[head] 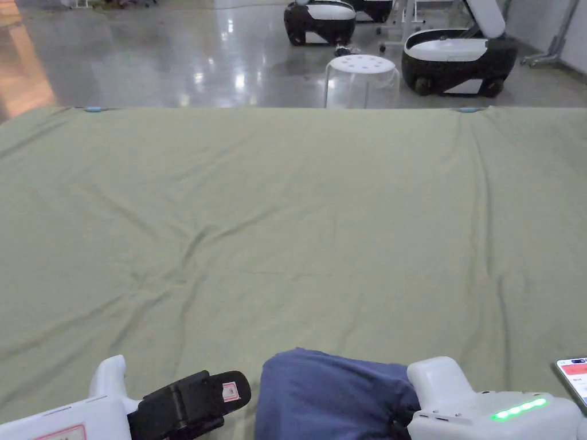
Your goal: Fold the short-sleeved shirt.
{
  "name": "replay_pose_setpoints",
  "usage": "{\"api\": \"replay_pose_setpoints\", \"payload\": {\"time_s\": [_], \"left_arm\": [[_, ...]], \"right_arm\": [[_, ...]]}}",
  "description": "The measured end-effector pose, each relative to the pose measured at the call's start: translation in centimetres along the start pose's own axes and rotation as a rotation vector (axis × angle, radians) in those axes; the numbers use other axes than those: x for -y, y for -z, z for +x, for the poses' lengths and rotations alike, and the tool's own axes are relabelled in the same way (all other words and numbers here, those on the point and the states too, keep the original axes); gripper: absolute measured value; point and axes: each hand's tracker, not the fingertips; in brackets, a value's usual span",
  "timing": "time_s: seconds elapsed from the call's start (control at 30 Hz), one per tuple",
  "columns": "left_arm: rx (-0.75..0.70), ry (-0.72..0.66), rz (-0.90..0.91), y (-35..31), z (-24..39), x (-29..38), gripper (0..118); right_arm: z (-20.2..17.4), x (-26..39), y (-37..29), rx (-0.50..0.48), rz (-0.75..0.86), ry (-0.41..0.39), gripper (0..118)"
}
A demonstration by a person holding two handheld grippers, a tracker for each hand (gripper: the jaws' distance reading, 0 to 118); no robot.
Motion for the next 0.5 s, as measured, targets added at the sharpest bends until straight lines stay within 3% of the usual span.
{"api": "replay_pose_setpoints", "payload": {"time_s": [0.1, 0.17, 0.3, 0.33, 0.4, 0.5], "left_arm": [[0.023, 0.007, -0.074, 2.9, -0.7, -0.2, 80], [0.029, -0.002, -0.12, 4.8, -1.4, 0.0, 80], [0.175, -0.065, -0.185, 7.1, -1.7, 0.4, 78], [0.108, -0.015, -0.175, 7.5, -0.9, 0.8, 72], [-0.057, 0.168, -0.168, 8.0, 1.7, 2.0, 25], [-0.008, 0.086, -0.149, 7.7, 1.0, 1.6, 22]], "right_arm": [[0.2, 0.3, 0.0, 0.001, 0.01, -0.006, 0], [0.8, 0.4, 0.1, -0.026, 0.014, 0.039, 0], [1.3, 0.7, 0.2, -0.037, 0.019, 0.063, 0], [0.9, 0.6, 0.0, -0.036, 0.02, 0.065, 0], [1.1, 0.6, 0.0, -0.038, 0.021, 0.069, 0], [1.3, 0.8, -0.6, -0.063, 0.039, 0.09, 0]]}}
